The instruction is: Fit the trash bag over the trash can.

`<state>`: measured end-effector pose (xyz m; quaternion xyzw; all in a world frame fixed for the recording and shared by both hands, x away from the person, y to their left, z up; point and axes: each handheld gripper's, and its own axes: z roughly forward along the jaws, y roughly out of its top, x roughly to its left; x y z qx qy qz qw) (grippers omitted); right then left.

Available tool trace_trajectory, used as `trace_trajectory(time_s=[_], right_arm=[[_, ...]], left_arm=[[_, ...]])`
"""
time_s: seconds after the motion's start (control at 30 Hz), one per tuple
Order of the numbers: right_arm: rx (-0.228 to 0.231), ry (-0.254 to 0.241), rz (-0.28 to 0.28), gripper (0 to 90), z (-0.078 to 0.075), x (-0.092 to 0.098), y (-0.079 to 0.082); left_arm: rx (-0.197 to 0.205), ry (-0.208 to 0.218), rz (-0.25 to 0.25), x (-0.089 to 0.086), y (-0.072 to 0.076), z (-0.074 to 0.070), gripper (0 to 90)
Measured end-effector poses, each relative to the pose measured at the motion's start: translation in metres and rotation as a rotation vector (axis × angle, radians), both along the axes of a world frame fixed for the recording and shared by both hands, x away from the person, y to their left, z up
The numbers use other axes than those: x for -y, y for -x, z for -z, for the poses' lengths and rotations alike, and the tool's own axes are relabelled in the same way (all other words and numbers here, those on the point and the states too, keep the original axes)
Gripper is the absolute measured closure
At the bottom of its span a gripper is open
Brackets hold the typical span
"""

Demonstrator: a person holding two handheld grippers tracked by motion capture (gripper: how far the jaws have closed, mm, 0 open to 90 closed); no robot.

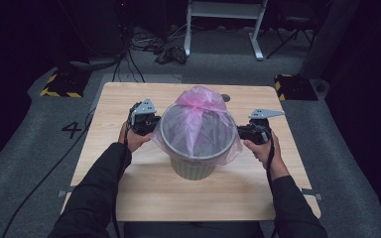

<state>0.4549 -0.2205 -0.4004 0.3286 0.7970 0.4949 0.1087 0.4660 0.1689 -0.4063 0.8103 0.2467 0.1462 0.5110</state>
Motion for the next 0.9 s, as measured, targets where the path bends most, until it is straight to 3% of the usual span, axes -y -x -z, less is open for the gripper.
trace_trajectory(time_s=[0.07, 0.13, 0.2, 0.3, 0.37, 0.43, 0.6, 0.77, 0.83, 0.9], right_arm=[[0.017, 0.012, 0.002, 90.0, -0.001, 0.003, 0.007], [0.046, 0.027, 0.035, 90.0, -0.004, 0.009, 0.010], [0.083, 0.029, 0.106, 90.0, -0.010, 0.017, 0.010], [0.136, -0.026, 0.187, 90.0, -0.024, 0.029, 0.008], [0.154, -0.041, 0.206, 90.0, -0.030, 0.032, 0.006], [0.149, -0.051, 0.218, 90.0, -0.033, 0.031, 0.002], [0.088, 0.001, 0.237, 90.0, -0.024, 0.022, -0.013], [-0.006, 0.025, 0.222, 90.0, -0.005, 0.013, -0.025], [-0.026, 0.042, 0.207, 90.0, 0.002, 0.007, -0.027], [-0.046, 0.052, 0.189, 90.0, 0.009, 0.000, -0.027]], left_arm=[[0.014, -0.002, -0.010, -0.003, 0.006, -0.001, 90.0], [0.040, -0.012, -0.061, -0.008, 0.005, -0.004, 89.7], [0.056, 0.020, -0.115, -0.015, 0.001, -0.009, 89.2], [0.088, 0.084, -0.182, -0.025, -0.005, -0.022, 89.2], [0.105, 0.115, -0.213, -0.028, -0.009, -0.029, 89.1], [0.101, 0.120, -0.234, -0.025, -0.015, -0.033, 89.0], [0.086, 0.013, -0.220, -0.004, -0.027, -0.023, 89.7], [0.005, -0.003, -0.187, 0.007, -0.036, -0.005, 89.9], [-0.031, -0.019, -0.144, 0.014, -0.038, 0.003, 89.9], [-0.038, -0.022, -0.121, 0.019, -0.037, 0.008, 89.9]])
